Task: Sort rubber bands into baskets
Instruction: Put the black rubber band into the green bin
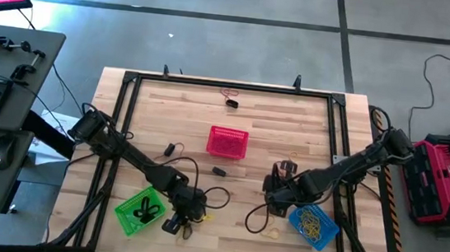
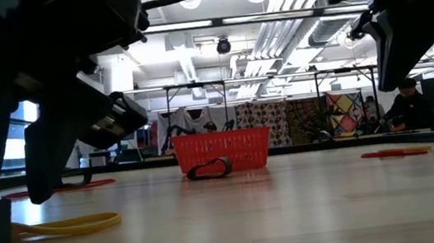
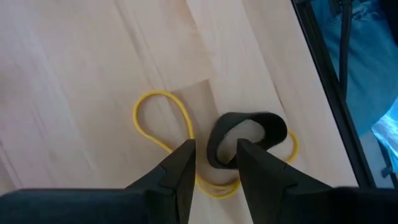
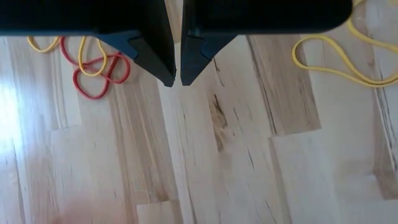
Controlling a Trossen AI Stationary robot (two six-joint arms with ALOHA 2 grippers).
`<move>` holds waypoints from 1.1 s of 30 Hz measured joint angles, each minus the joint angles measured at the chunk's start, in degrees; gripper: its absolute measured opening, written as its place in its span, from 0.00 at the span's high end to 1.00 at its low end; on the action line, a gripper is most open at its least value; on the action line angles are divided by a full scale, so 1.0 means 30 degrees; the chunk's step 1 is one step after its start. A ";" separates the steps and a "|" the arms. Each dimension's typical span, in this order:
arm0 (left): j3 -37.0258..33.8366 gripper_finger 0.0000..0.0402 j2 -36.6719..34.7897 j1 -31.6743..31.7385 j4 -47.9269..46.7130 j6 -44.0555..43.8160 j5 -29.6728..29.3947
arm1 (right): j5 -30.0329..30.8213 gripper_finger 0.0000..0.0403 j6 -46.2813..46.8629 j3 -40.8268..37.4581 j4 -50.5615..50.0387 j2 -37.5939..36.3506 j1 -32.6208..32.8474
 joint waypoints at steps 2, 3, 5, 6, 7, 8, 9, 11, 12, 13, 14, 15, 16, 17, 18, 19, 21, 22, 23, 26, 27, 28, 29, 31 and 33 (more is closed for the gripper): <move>0.0000 0.74 0.0000 -0.0007 -0.0002 0.0081 0.0005 | 0.0027 0.97 0.0000 0.0000 0.0002 0.0000 0.0135; 0.0000 0.75 0.0000 -0.0007 -0.0016 0.0166 0.0007 | 0.0036 0.97 0.0000 0.0000 0.0004 0.0000 0.0205; 0.0000 0.77 0.0061 -0.0007 0.0027 0.0347 0.0022 | 0.0073 0.97 0.0000 0.0000 0.0004 0.0000 0.0347; 0.0000 0.77 0.0105 -0.0007 0.0055 0.0386 0.0103 | 0.0153 0.97 0.0000 0.0000 0.0004 0.0000 0.0406; 0.0000 0.78 0.0136 -0.0007 0.0029 0.0449 0.0264 | 0.0202 0.97 0.0000 0.0000 0.0004 0.0000 0.0461; 0.0000 0.78 0.0192 -0.0007 0.0059 0.0459 0.0392 | 0.0197 0.97 0.0000 0.0000 -0.0003 0.0000 0.0506; 0.0000 0.79 0.0282 0.0000 0.0242 0.0459 0.0443 | 0.0203 0.97 0.0000 0.0000 0.0004 0.0000 0.0506; 0.0000 0.79 0.0328 0.0000 0.0257 0.0515 0.0462 | 0.0197 0.97 0.0000 0.0000 -0.0002 0.0000 0.0506; 0.0000 0.79 0.0328 0.0000 0.0250 0.0589 0.0478 | 0.0209 0.97 0.0000 0.0000 -0.0003 0.0002 0.0501; 0.0000 0.79 0.0324 -0.0003 0.0299 0.0634 0.0481 | 0.0206 0.97 0.0000 0.0000 -0.0020 0.0000 0.0499; 0.0000 0.79 0.0321 0.0000 0.0292 0.0634 0.0451 | 0.0206 0.97 0.0000 0.0000 -0.0058 0.0003 0.0499; 0.0000 0.79 0.0321 0.0000 0.0232 0.0634 0.0413 | 0.0207 0.97 0.0000 0.0000 -0.0069 0.0004 0.0499; 0.0000 0.79 0.0321 0.0000 0.0175 0.0634 0.0406 | 0.0211 0.97 0.0000 0.0000 -0.0062 0.0004 0.0499; 0.0000 0.79 0.0321 0.0000 0.0192 0.0634 0.0372 | 0.0211 0.97 0.0000 0.0000 -0.0069 0.0002 0.0499; 0.0000 0.79 0.0362 0.0000 0.0256 0.0634 0.0372 | 0.0211 0.97 0.0000 0.0000 -0.0069 0.0002 0.0499; 0.0000 0.79 0.0442 0.0000 0.0305 0.0634 0.0372 | 0.0211 0.97 0.0000 0.0000 -0.0064 0.0000 0.0499; 0.0000 0.80 0.0720 0.0000 0.0293 0.0648 0.0571 | 0.0211 0.97 0.0000 0.0000 -0.0069 0.0007 0.0499; 0.0000 0.81 0.0841 0.0015 0.0311 0.0715 0.0746 | 0.0211 0.97 0.0000 0.0000 -0.0076 0.0007 0.0499; 0.0000 0.81 0.0963 0.0078 0.0444 0.0791 0.0873 | 0.0211 0.97 0.0000 0.0000 -0.0127 0.0006 0.0499; 0.0000 0.84 0.1020 0.0213 0.0693 0.0971 0.1049 | 0.0211 0.97 0.0000 0.0000 -0.0233 0.0004 0.0499; 0.0000 0.85 0.1020 0.0235 0.0800 0.1008 0.1056 | 0.0211 0.97 0.0000 0.0000 -0.0276 0.0002 0.0499; 0.0000 0.87 0.1016 0.0249 0.0801 0.1020 0.1056 | 0.0211 0.97 -0.0001 0.0000 -0.0344 0.0007 0.0499; 0.0000 0.88 0.0961 0.0255 0.0660 0.1020 0.1049 | 0.0211 0.97 0.0000 0.0000 -0.0399 0.0007 0.0499; 0.0000 0.93 0.0882 0.0255 0.0644 0.0998 0.1056 | 0.0211 0.97 -0.0001 0.0000 -0.0432 0.0006 0.0499; 0.0000 0.98 0.0653 0.0248 0.0311 0.0994 0.1001 | 0.0211 0.97 0.0000 0.0000 -0.0440 0.0006 0.0499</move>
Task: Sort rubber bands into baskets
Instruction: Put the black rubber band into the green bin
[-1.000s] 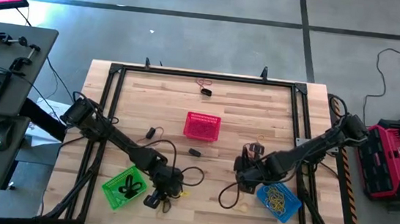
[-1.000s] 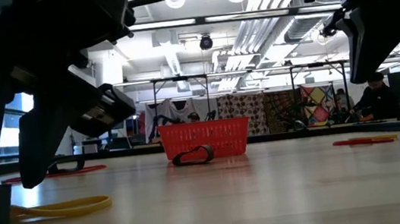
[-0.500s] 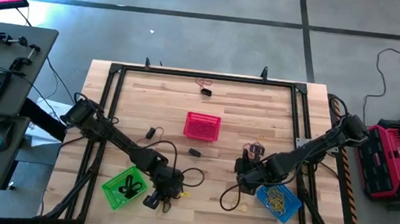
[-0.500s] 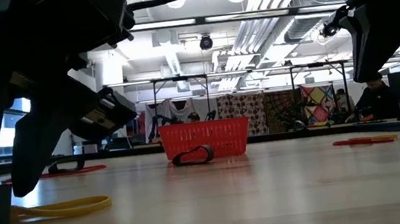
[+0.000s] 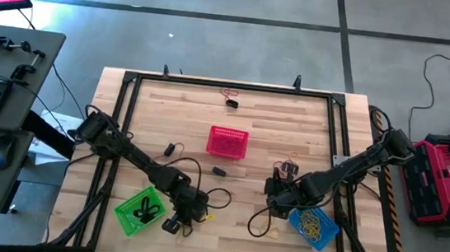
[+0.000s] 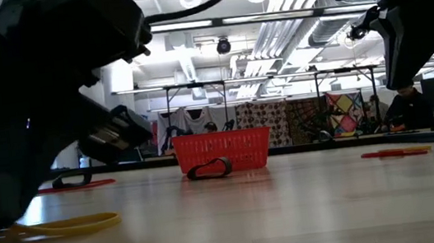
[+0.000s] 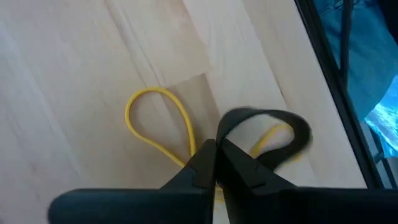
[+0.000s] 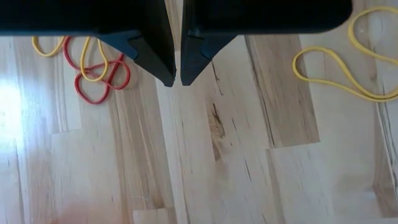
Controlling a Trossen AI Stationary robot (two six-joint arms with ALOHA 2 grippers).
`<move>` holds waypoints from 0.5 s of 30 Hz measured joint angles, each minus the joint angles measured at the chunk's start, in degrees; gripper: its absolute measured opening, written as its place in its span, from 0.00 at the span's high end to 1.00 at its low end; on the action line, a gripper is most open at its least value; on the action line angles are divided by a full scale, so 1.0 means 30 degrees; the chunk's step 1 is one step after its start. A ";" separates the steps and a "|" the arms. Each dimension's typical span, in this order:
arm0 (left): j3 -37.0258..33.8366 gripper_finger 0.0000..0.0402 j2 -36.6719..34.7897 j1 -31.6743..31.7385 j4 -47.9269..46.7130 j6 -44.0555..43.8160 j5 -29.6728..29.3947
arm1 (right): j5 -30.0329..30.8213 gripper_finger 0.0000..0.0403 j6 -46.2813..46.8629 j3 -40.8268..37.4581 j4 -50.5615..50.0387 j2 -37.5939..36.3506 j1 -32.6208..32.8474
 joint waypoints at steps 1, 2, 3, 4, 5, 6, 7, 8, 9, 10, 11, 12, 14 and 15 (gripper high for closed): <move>0.0000 0.99 -0.0096 0.0000 -0.0012 -0.0003 -0.0055 | 0.0000 0.97 0.0000 0.0000 -0.0008 -0.0004 0.0000; 0.0002 0.99 -0.0207 0.0000 0.0025 0.0002 -0.0179 | 0.0000 0.97 0.0000 0.0000 -0.0008 0.0001 0.0000; 0.0007 0.99 -0.0363 0.0000 -0.0083 -0.0002 -0.0315 | -0.0002 0.97 0.0000 0.0000 -0.0011 -0.0001 0.0000; 0.0007 0.99 -0.0509 0.0000 -0.0216 0.0004 -0.0411 | 0.0000 0.97 0.0000 0.0000 -0.0021 0.0001 0.0000; 0.0007 0.99 -0.0647 0.0000 -0.0224 0.0004 -0.0439 | 0.0000 0.97 0.0000 0.0000 -0.0049 -0.0005 0.0000; 0.0007 0.99 -0.0817 0.0000 -0.0288 0.0010 -0.0495 | -0.0005 0.97 0.0000 0.0000 -0.0068 0.0001 0.0000; 0.0007 0.99 -0.1022 0.0000 -0.0551 0.0025 -0.0698 | 0.0000 0.97 -0.0001 0.0000 -0.0082 0.0001 0.0000; 0.0007 1.00 -0.1254 0.0000 -0.0840 0.0038 -0.0986 | 0.0000 0.97 0.0000 0.0000 -0.0088 0.0001 0.0000; 0.0007 1.00 -0.1478 0.0000 -0.1065 0.0053 -0.1308 | 0.0000 0.97 0.0000 0.0000 -0.0088 0.0001 0.0000; 0.0007 1.00 -0.1757 0.0000 -0.1407 0.0046 -0.1529 | 0.0000 0.97 0.0000 0.0000 -0.0088 0.0001 0.0000; 0.0007 1.00 -0.2091 -0.0022 -0.1955 0.0000 -0.1750 | 0.0000 0.97 -0.0002 0.0000 -0.0075 0.0001 0.0000; 0.0000 1.00 -0.2458 -0.0085 -0.2452 -0.0057 -0.2040 | 0.0000 0.97 0.0000 0.0000 -0.0054 0.0001 0.0000; 0.0007 1.00 -0.3345 -0.0275 -0.3474 -0.0255 -0.2717 | 0.0000 0.97 -0.0007 0.0000 0.0008 0.0001 0.0000; 0.0007 1.00 -0.3881 -0.0408 -0.4209 -0.0513 -0.2958 | 0.0004 0.97 -0.0007 0.0000 0.0069 0.0001 -0.0007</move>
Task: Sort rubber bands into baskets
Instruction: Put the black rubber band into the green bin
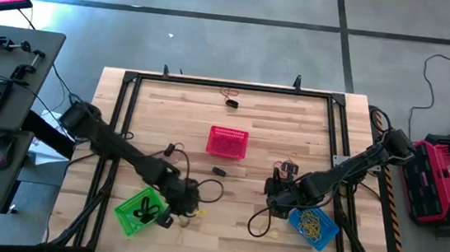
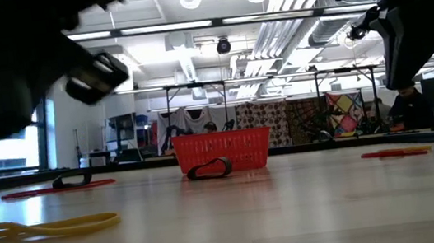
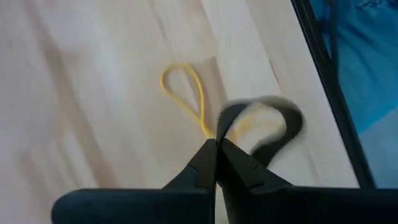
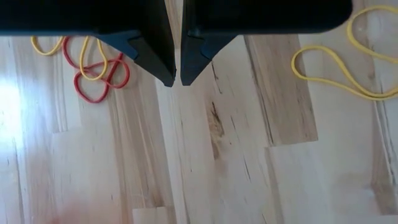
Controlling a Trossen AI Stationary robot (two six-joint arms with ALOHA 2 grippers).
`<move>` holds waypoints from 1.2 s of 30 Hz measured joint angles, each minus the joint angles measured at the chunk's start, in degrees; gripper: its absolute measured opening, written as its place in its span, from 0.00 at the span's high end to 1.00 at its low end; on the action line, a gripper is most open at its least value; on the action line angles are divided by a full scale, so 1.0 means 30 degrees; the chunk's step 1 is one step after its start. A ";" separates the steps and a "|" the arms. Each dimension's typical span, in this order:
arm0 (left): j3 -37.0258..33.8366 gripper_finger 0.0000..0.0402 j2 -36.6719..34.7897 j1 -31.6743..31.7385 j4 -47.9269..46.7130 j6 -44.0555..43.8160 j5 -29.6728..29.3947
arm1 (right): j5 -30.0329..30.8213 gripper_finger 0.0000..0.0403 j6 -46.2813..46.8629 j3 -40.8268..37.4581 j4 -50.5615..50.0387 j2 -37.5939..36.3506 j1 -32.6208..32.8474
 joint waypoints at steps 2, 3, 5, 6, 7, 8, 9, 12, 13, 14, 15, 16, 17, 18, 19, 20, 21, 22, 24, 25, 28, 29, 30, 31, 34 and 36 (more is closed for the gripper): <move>0.0000 1.00 -0.1125 -0.0267 -0.1405 -0.0742 -0.0612 | 0.0142 0.97 0.0005 0.0000 0.0072 0.0000 0.0000; 0.0000 1.00 -0.1714 -0.0422 -0.2174 -0.1173 -0.0841 | 0.0224 0.97 0.0000 0.0000 0.0115 0.0000 0.0000; 0.0000 1.00 -0.2937 -0.0801 -0.3876 -0.2409 -0.1295 | 0.0576 0.97 0.0004 0.0000 0.0262 0.0000 0.0000; 0.0000 1.00 -0.3489 -0.1036 -0.4610 -0.3109 -0.1483 | 0.0669 0.97 0.0000 0.0000 0.0367 0.0000 0.0000; 0.0013 1.00 -0.4028 -0.1249 -0.5467 -0.3886 -0.1536 | 0.0762 0.97 0.0000 0.0000 0.0489 0.0000 0.0000; 0.0015 1.00 -0.4488 -0.1470 -0.6273 -0.4755 -0.1572 | 0.0916 0.97 -0.0003 0.0000 0.0626 0.0000 0.0000; 0.0015 1.00 -0.4900 -0.1731 -0.7007 -0.5602 -0.1574 | 0.1079 0.97 -0.0007 0.0000 0.0772 0.0000 0.0000; 0.0015 1.00 -0.5633 -0.2621 -0.9035 -0.7855 -0.1569 | 0.1559 0.97 -0.0473 0.0000 0.1522 0.0000 0.0000; 0.0015 1.00 -0.5686 -0.2919 -0.9609 -0.8414 -0.1569 | 0.1604 0.97 -0.0742 0.0000 0.1902 0.0000 0.0000; 0.0010 1.00 -0.5689 -0.3197 -1.0062 -0.8931 -0.1569 | 0.1608 0.97 -0.1092 0.0000 0.2348 0.0000 -0.0015; 0.0003 1.00 -0.5667 -0.3480 -1.0430 -0.9398 -0.1569 | 0.1615 0.97 -0.1544 0.0000 0.2852 0.0000 -0.0015; -0.0019 1.00 -0.5609 -0.3742 -1.0587 -0.9748 -0.1569 | 0.1614 0.97 -0.2002 0.0000 0.3317 0.0000 -0.0015; -0.0086 1.00 -0.5537 -0.3955 -1.0534 -0.9974 -0.1572 | 0.1621 0.97 -0.2453 0.0000 0.3789 0.0000 -0.0015; -0.0282 1.00 -0.5490 -0.4153 -1.0260 -1.0088 -0.1616 | 0.1629 0.97 -0.2901 0.0000 0.4298 0.0000 -0.0022; -0.0575 1.00 -0.5451 -0.4314 -0.9979 -1.0230 -0.1743 | 0.1651 0.97 -0.3363 0.0000 0.4786 0.0000 -0.0069; -0.0940 1.00 -0.5441 -0.4434 -0.9725 -1.0446 -0.1847 | 0.1659 0.97 -0.3840 0.0000 0.5271 0.0000 -0.0126; -0.1296 1.00 -0.5441 -0.4519 -0.9629 -1.0643 -0.1862 | 0.1657 0.98 -0.4354 0.0000 0.5777 0.0000 -0.0178; -0.1676 1.00 -0.5441 -0.4562 -0.9574 -1.0794 -0.1908 | 0.1650 0.99 -0.4914 0.0000 0.6229 0.0000 -0.0273; -0.2548 1.00 -0.5441 -0.4632 -0.9297 -1.1194 -0.2000 | 0.1595 1.00 -0.6007 0.0000 0.7142 0.0000 -0.0520; -0.2972 1.00 -0.5435 -0.4640 -0.9068 -1.1286 -0.1999 | 0.1502 1.00 -0.6575 -0.0030 0.7638 0.0000 -0.0675; -0.3950 1.00 -0.5432 -0.4634 -0.7558 -1.1353 -0.1544 | 0.0434 1.00 -0.8041 -0.0824 0.9856 0.0000 -0.1415; -0.4152 1.00 -0.5428 -0.4634 -0.7154 -1.1328 -0.1410 | -0.0101 1.00 -0.8313 -0.1194 1.0593 0.0007 -0.1726; -0.4277 1.00 -0.5433 -0.4634 -0.6894 -1.1222 -0.1277 | -0.0539 1.00 -0.8391 -0.1627 1.1426 0.0007 -0.2011; -0.4368 1.00 -0.5434 -0.4634 -0.6639 -1.1201 -0.1108 | -0.0908 1.00 -0.8430 -0.2072 1.2266 0.0007 -0.2290; -0.4401 1.00 -0.5434 -0.4792 -0.6714 -1.1055 -0.0915 | -0.1183 1.00 -0.8208 -0.3382 1.3981 0.0007 -0.2803; -0.4401 1.00 -0.5434 -0.4974 -0.6681 -1.1045 -0.0608 | -0.1172 1.00 -0.7897 -0.3862 1.4483 0.0007 -0.2930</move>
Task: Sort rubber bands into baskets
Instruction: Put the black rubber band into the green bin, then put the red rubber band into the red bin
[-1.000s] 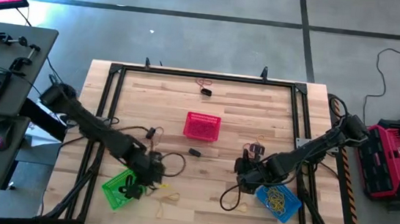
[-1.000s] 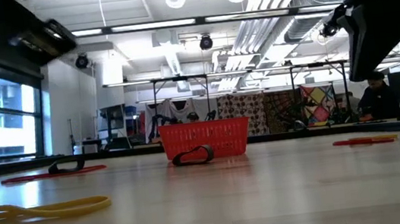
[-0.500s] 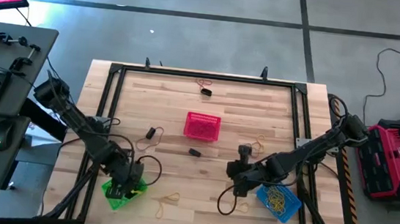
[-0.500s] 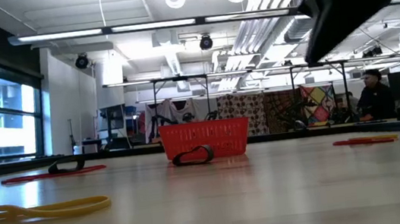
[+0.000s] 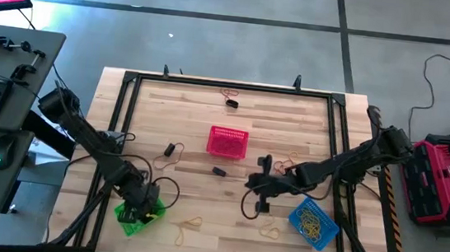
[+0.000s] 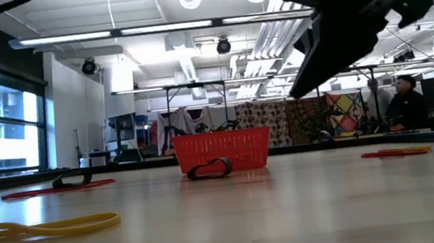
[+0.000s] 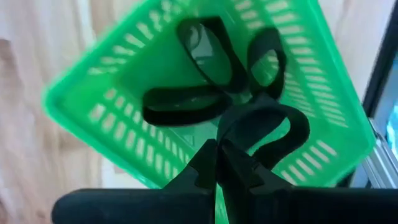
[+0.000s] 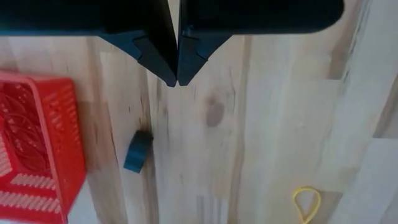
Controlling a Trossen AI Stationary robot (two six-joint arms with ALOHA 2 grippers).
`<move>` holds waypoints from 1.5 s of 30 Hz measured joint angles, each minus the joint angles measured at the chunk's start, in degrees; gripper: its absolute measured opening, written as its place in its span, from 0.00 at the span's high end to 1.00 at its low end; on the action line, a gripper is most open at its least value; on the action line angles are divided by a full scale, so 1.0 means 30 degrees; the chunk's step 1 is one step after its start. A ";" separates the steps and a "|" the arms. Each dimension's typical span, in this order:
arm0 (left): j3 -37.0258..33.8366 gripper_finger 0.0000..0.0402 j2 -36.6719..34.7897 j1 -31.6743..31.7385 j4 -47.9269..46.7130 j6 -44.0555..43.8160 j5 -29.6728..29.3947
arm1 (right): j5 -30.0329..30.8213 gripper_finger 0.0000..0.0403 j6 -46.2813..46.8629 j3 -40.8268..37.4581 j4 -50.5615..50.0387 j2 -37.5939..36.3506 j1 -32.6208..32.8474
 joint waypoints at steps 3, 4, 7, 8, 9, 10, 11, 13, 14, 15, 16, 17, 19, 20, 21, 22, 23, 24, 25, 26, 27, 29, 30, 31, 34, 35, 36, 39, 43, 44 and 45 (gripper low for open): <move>0.0000 0.99 0.0000 -0.0307 0.0019 -0.0440 0.0187 | 0.0565 1.00 0.0403 -0.0193 -0.0238 0.0000 -0.0002; 0.0000 0.98 0.0000 -0.0356 0.0027 -0.0608 0.0205 | 0.0796 1.00 0.0401 -0.0141 -0.0423 0.0000 0.0052; 0.0000 0.93 0.0000 -0.0521 0.0059 -0.1137 0.0226 | 0.1428 1.00 0.0242 0.0282 -0.0749 -0.0053 0.0256; 0.0001 0.92 0.0000 -0.0590 0.0093 -0.1166 0.0226 | 0.1655 1.00 0.0212 0.0411 -0.1179 -0.0173 0.0310; 0.0001 0.90 0.0000 -0.0683 0.0178 -0.1262 0.0220 | 0.1867 1.00 0.0344 0.0600 -0.1767 -0.0272 0.0344; 0.0004 0.88 0.0000 -0.0780 0.0243 -0.1406 0.0211 | 0.2129 1.00 0.0563 0.0836 -0.2442 -0.0403 0.0351; 0.0007 0.86 0.0000 -0.0856 0.0245 -0.1594 0.0211 | 0.2458 0.99 0.0917 0.1058 -0.3213 -0.0545 0.0346; 0.0007 0.82 -0.0007 -0.1019 0.0263 -0.1928 0.0211 | 0.3244 0.98 0.1580 0.1516 -0.4891 -0.0882 0.0314; 0.0007 0.80 -0.0012 -0.1084 0.0272 -0.2049 0.0206 | 0.3559 0.97 0.1932 0.1750 -0.5679 -0.1012 0.0306; 0.0007 0.79 -0.0049 -0.1142 0.0239 -0.2186 0.0212 | 0.3711 0.96 0.2275 0.1925 -0.6441 -0.1178 0.0285; 0.0007 0.77 -0.0078 -0.1183 0.0267 -0.2391 0.0226 | 0.3776 0.94 0.2637 0.2074 -0.7318 -0.1337 0.0279; 0.0007 0.76 -0.0116 -0.1195 0.0282 -0.2594 0.0269 | 0.3763 0.93 0.3050 0.2161 -0.8174 -0.1529 0.0223; 0.0007 0.75 -0.0208 -0.1190 0.0416 -0.2944 0.0298 | 0.3464 0.89 0.4047 0.2230 -0.9856 -0.1861 0.0081; 0.0007 0.75 -0.0298 -0.1190 0.0630 -0.3078 0.0242 | 0.3231 0.87 0.4676 0.2230 -1.0856 -0.1979 -0.0046; 0.0007 0.75 -0.0411 -0.1197 0.0934 -0.3088 0.0063 | 0.2939 0.85 0.5346 0.2230 -1.1922 -0.2040 -0.0219; 0.0007 0.76 -0.0528 -0.1190 0.1376 -0.2964 -0.0095 | 0.2658 0.82 0.6001 0.2230 -1.2889 -0.2047 -0.0418; 0.0007 0.77 -0.0670 -0.1190 0.1883 -0.2767 -0.0446 | 0.2382 0.80 0.6567 0.2226 -1.3717 -0.2047 -0.0649; 0.0007 0.78 -0.0832 -0.1190 0.2326 -0.2515 -0.0796 | 0.2098 0.78 0.7000 0.2222 -1.4402 -0.2025 -0.0916; 0.0007 0.80 -0.1011 -0.1156 0.2750 -0.2199 -0.1105 | 0.1872 0.77 0.7269 0.2220 -1.4863 -0.1982 -0.1210; 0.0007 0.82 -0.1195 -0.1088 0.3132 -0.1875 -0.1362 | 0.1671 0.75 0.7432 0.2171 -1.4995 -0.1944 -0.1530; 0.0010 0.84 -0.1344 -0.0982 0.3490 -0.1575 -0.1625 | 0.1418 0.74 0.7438 0.2031 -1.4820 -0.1924 -0.1897; 0.0022 0.88 -0.1567 -0.0796 0.3980 -0.1200 -0.2144 | 0.0361 0.73 0.6961 0.1537 -1.4176 -0.1923 -0.2731; 0.0022 0.90 -0.1665 -0.0704 0.4181 -0.1052 -0.2312 | -0.0351 0.73 0.6562 0.1253 -1.3645 -0.1923 -0.3143; 0.0022 0.92 -0.1708 -0.0612 0.4413 -0.0879 -0.2345 | -0.0904 0.73 0.6192 0.0951 -1.3035 -0.1916 -0.3539; 0.0017 0.97 -0.1712 -0.0493 0.4740 -0.0378 -0.2424 | -0.2086 0.73 0.5268 0.0084 -1.1611 -0.1916 -0.4659; 0.0015 0.99 -0.1712 -0.0491 0.4755 -0.0280 -0.2422 | -0.2379 0.73 0.5051 -0.0181 -1.1275 -0.1916 -0.5029; 0.0015 0.99 -0.1712 -0.0465 0.4795 -0.0173 -0.2435 | -0.2493 0.73 0.4947 -0.0432 -1.1080 -0.1916 -0.5338; 0.0015 1.00 -0.1712 -0.0321 0.4928 -0.0123 -0.2524 | -0.2574 0.73 0.4869 -0.1291 -1.0580 -0.1910 -0.6162; 0.0015 1.00 -0.1712 -0.0038 0.5489 -0.0096 -0.2822 | -0.4195 0.73 0.4045 -0.2671 -0.8350 -0.1904 -0.6908; 0.0015 1.00 -0.1712 0.0069 0.5726 -0.0037 -0.2908 | -0.4489 0.73 0.3927 -0.2995 -0.7690 -0.1902 -0.7036; 0.0015 1.00 -0.1712 0.0195 0.5911 0.0093 -0.2958 | -0.4641 0.73 0.3885 -0.3250 -0.7210 -0.1902 -0.7141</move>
